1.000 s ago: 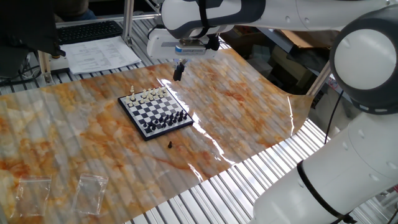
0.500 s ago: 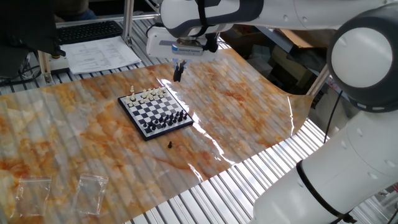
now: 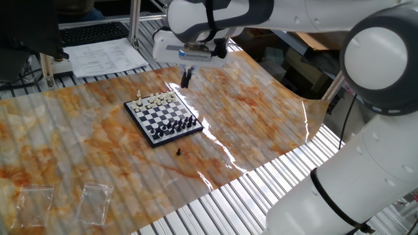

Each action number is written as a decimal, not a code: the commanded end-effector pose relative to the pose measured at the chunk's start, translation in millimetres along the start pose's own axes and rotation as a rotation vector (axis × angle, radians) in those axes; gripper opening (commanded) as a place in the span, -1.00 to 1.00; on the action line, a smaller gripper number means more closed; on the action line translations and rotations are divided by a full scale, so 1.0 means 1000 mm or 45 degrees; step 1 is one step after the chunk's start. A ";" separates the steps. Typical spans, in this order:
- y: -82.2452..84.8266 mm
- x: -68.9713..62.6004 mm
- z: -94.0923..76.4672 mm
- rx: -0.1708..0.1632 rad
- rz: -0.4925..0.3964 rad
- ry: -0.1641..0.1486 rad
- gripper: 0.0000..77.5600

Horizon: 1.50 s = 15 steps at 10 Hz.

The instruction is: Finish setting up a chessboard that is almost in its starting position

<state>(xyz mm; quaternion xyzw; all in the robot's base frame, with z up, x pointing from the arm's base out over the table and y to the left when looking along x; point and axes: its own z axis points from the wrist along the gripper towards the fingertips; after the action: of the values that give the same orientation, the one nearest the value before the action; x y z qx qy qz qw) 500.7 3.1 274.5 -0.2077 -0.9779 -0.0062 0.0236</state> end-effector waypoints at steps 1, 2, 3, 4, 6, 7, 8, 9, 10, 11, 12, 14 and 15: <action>0.001 -0.001 0.008 -0.015 0.031 -0.013 -1.00; 0.002 -0.001 0.013 -0.019 0.028 -0.019 -1.00; 0.002 -0.002 0.015 -0.022 0.026 -0.027 -1.00; 0.003 -0.005 0.024 -0.031 0.008 -0.049 -1.00; 0.004 -0.005 0.027 -0.032 0.002 -0.048 -1.00; 0.005 -0.004 0.026 -0.029 0.012 -0.060 -1.00; 0.005 -0.004 0.026 -0.028 0.014 -0.063 -1.00; 0.005 -0.004 0.026 -0.026 0.029 -0.070 -1.00; 0.005 -0.004 0.026 -0.026 0.048 -0.070 -1.00; 0.005 -0.003 0.026 -0.026 0.058 -0.072 -1.00; 0.005 -0.003 0.026 -0.035 0.051 -0.090 -1.00; 0.005 -0.003 0.026 -0.051 0.050 -0.113 -1.00; 0.005 -0.003 0.026 -0.056 0.121 -0.117 -1.00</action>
<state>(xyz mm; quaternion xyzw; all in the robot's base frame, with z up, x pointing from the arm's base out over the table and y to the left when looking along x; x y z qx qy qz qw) 503.7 6.6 246.8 -0.2277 -0.9735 -0.0128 -0.0168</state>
